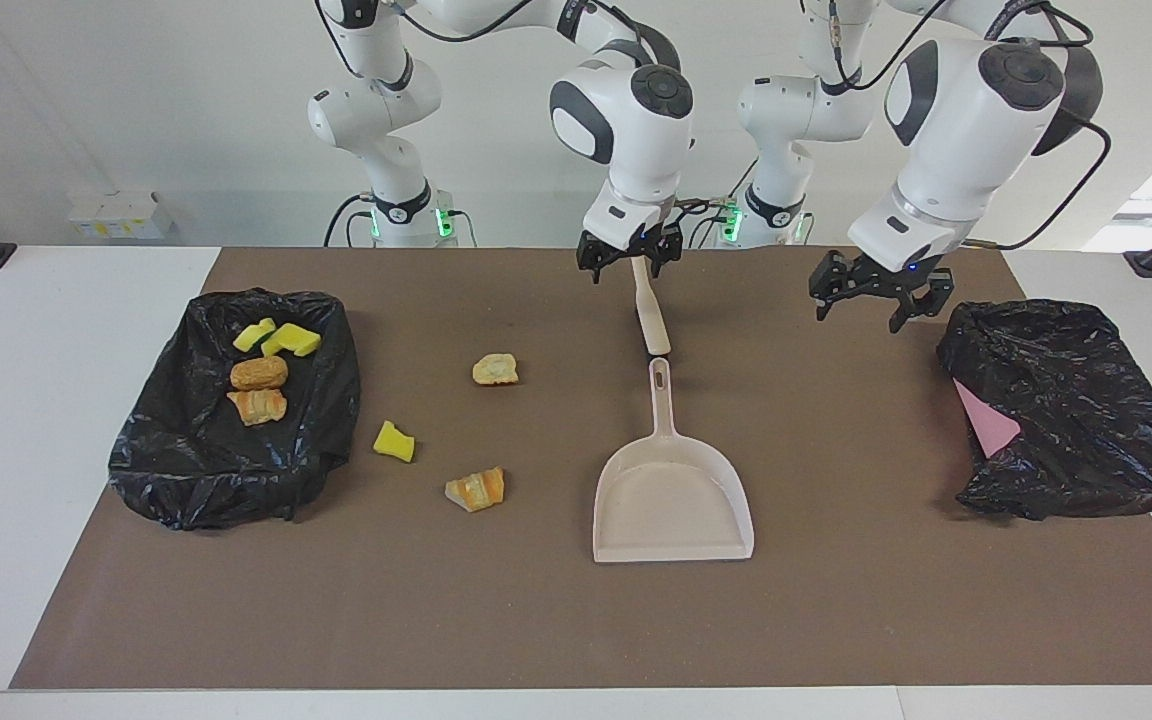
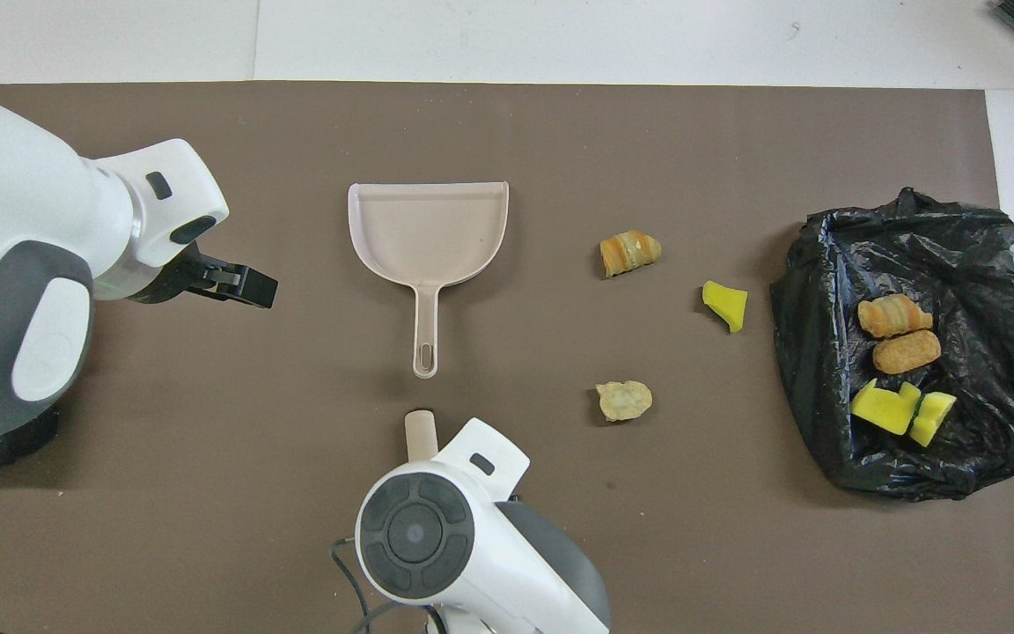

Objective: Sweep and dump trash in bin
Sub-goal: 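Reach the left gripper to the dustpan while the right gripper grasps the brush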

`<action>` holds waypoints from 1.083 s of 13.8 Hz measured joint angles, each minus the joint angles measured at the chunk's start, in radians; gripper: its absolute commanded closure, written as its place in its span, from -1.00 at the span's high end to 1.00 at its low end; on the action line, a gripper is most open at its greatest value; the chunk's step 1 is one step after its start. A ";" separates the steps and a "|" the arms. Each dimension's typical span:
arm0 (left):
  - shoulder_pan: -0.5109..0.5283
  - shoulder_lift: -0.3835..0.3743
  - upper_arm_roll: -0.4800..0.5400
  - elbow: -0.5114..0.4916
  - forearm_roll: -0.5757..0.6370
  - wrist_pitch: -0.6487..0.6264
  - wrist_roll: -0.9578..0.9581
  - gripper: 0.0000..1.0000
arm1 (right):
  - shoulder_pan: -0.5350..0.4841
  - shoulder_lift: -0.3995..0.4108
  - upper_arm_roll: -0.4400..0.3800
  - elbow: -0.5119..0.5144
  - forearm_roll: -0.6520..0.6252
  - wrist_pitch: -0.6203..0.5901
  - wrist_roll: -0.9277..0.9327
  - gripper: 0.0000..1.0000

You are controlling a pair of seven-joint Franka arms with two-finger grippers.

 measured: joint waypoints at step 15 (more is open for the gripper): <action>-0.284 0.250 -0.001 -0.094 0.001 0.342 -0.390 1.00 | 0.135 -0.011 0.000 -0.270 0.041 0.336 0.071 0.55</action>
